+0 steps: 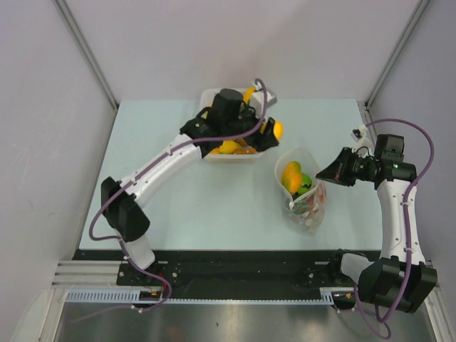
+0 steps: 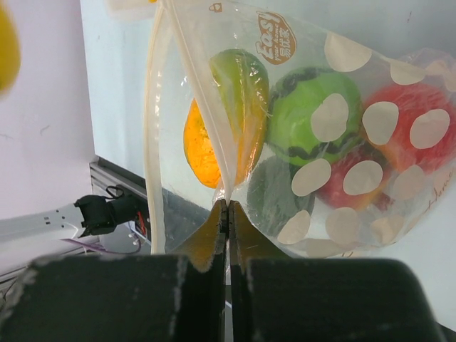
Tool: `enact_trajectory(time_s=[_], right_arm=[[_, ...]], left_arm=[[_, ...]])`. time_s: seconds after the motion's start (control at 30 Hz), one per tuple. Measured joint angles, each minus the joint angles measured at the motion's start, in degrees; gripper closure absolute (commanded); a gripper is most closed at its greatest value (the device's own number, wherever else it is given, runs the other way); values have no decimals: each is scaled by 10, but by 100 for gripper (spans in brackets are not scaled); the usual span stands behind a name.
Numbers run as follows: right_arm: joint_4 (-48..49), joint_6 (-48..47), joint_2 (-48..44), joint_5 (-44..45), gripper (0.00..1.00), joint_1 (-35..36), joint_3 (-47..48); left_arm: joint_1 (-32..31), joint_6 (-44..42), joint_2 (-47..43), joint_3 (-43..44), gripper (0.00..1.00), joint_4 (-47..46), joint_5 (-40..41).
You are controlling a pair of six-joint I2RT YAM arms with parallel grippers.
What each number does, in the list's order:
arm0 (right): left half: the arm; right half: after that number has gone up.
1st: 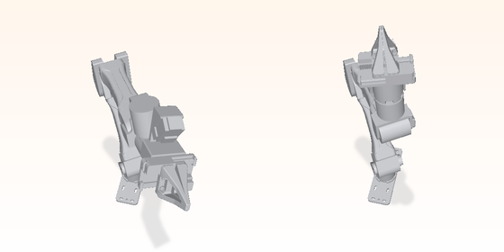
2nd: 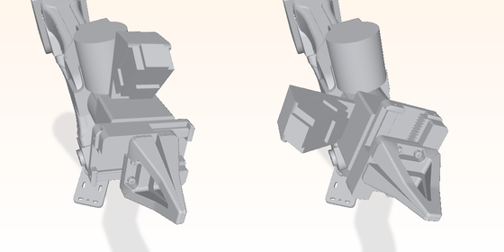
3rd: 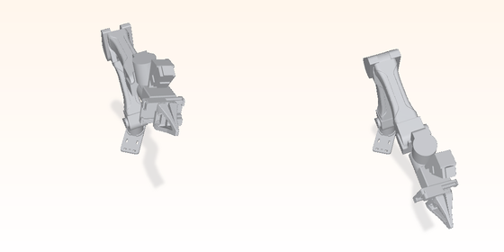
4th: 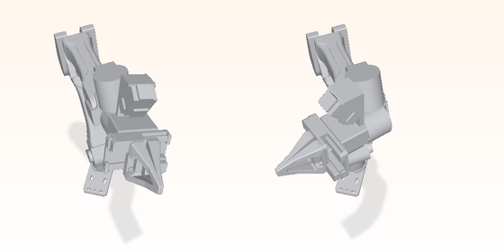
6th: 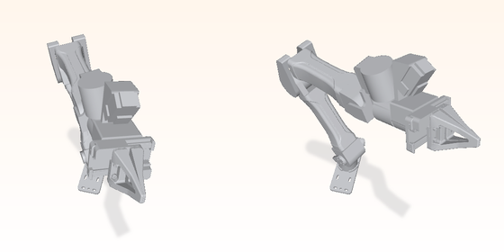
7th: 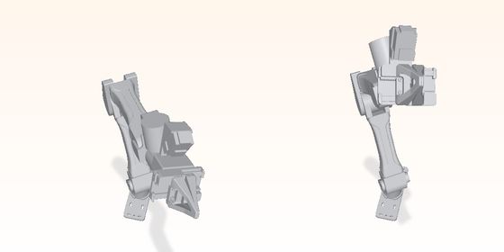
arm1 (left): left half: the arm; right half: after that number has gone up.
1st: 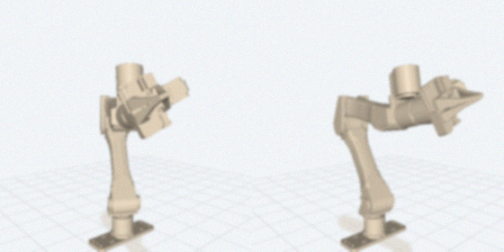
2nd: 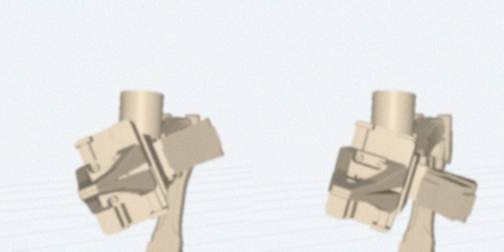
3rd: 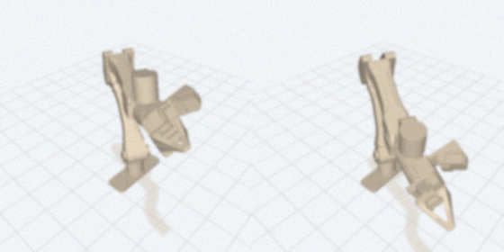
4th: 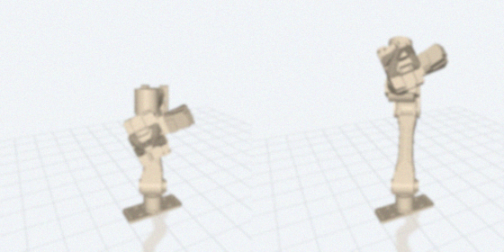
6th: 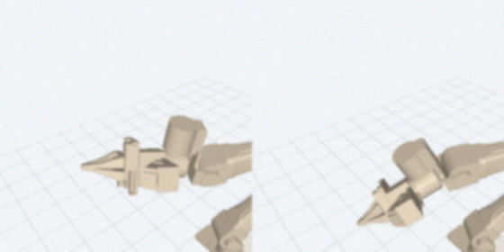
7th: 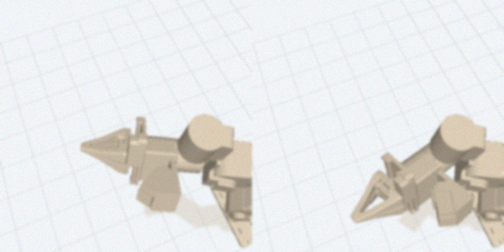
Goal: Place the food in the zip-top bag and seal the zipper
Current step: Pick up the fake fruit from the bin, then place the fake fruit in the zipper food storage bag.
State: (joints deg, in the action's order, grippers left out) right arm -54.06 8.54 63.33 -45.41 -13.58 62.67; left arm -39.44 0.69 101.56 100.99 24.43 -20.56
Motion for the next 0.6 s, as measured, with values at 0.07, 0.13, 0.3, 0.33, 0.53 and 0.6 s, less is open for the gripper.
enact_trajectory(time_s=[0.07,0.13,0.3,0.33,0.53,0.6], right_arm=[[0,-2,0,0,100,0,0],[0,-5,-1,-1,100,0,0],[0,-11,-6,-1,100,0,0],[0,-12,-7,-1,100,0,0],[-3,-21,-13,-9,100,0,0],[-5,-25,-15,-17,100,0,0]], left_arm=[[-54,-12,-23,-5,55,-2,-24],[-91,-18,-28,-9,54,0,-41],[-138,-29,3,-16,48,33,-47],[-146,-32,13,-16,47,42,-47],[-190,-54,57,-16,18,105,-47],[-199,-64,64,-10,11,125,-47]])
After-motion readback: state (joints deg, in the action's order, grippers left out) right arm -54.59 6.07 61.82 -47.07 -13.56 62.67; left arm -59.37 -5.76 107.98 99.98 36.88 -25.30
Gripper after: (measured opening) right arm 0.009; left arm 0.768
